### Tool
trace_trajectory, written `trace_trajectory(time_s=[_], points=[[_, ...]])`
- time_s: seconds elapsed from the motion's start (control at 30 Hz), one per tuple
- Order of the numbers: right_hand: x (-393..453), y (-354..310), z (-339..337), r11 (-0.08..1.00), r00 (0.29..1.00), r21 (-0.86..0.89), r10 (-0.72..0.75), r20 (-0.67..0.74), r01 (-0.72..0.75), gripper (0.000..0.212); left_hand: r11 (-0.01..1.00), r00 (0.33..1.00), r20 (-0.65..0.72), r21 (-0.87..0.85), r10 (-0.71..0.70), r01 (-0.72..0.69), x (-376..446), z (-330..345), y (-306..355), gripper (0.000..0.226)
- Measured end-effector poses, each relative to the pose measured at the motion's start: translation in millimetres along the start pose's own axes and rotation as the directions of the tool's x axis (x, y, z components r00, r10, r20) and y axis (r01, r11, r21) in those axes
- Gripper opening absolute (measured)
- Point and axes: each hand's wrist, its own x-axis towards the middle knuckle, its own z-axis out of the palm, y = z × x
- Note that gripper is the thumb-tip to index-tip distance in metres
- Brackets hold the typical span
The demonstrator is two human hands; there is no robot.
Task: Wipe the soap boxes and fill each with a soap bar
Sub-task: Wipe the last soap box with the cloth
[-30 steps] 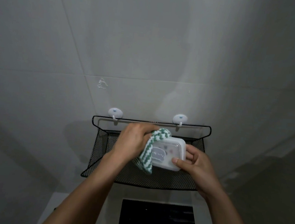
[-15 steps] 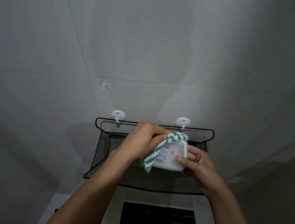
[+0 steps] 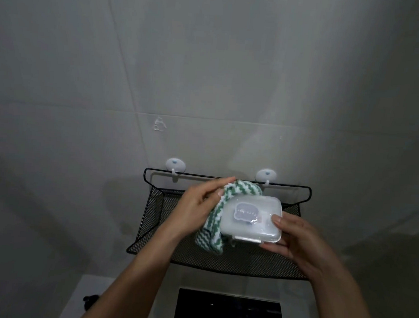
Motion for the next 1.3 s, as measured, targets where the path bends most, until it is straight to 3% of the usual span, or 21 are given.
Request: trace_trajectory(time_s=[0.13,0.3,0.47,0.7,0.87,1.03,1.17,1.3], points=[[0,-5,3,0.990,0.999,0.141,0.000,-0.037,0.005,0.044,0.999,0.986,-0.166,0.022,-0.034,0.038,-10,17,0,0.038],[3,-12,9,0.983,0.996,0.177,-0.025,-0.091,0.041,0.044,0.985,0.955,-0.295,0.168,0.014,0.038,-23,29,6,0.028],[1,-13,9,0.977,0.994,0.207,-0.032,-0.106,0.054,0.044,0.986,0.958,-0.279,0.164,0.070,-0.024,-28,33,16,0.027],[-5,-12,14,0.992,0.999,0.126,0.012,-0.040,-0.007,0.039,0.996,0.983,-0.163,-0.002,-0.090,0.090,10,9,14,0.032],[-1,-17,22,0.980,0.997,0.196,-0.026,-0.079,0.041,0.040,0.998,0.987,-0.148,-0.013,-0.059,0.058,25,6,21,0.031],[3,-20,28,0.948,0.989,0.301,-0.069,-0.131,0.106,0.042,0.972,0.946,-0.295,-0.224,-0.137,0.071,4,25,21,0.029],[7,-17,34,0.942,0.986,0.307,-0.097,-0.132,0.134,0.039,0.834,0.861,-0.385,-0.546,-0.332,0.077,-9,47,18,0.028],[7,-12,35,0.969,0.993,0.223,-0.096,-0.064,0.108,0.055,0.785,0.815,-0.417,-0.614,-0.404,0.075,-9,44,11,0.025]])
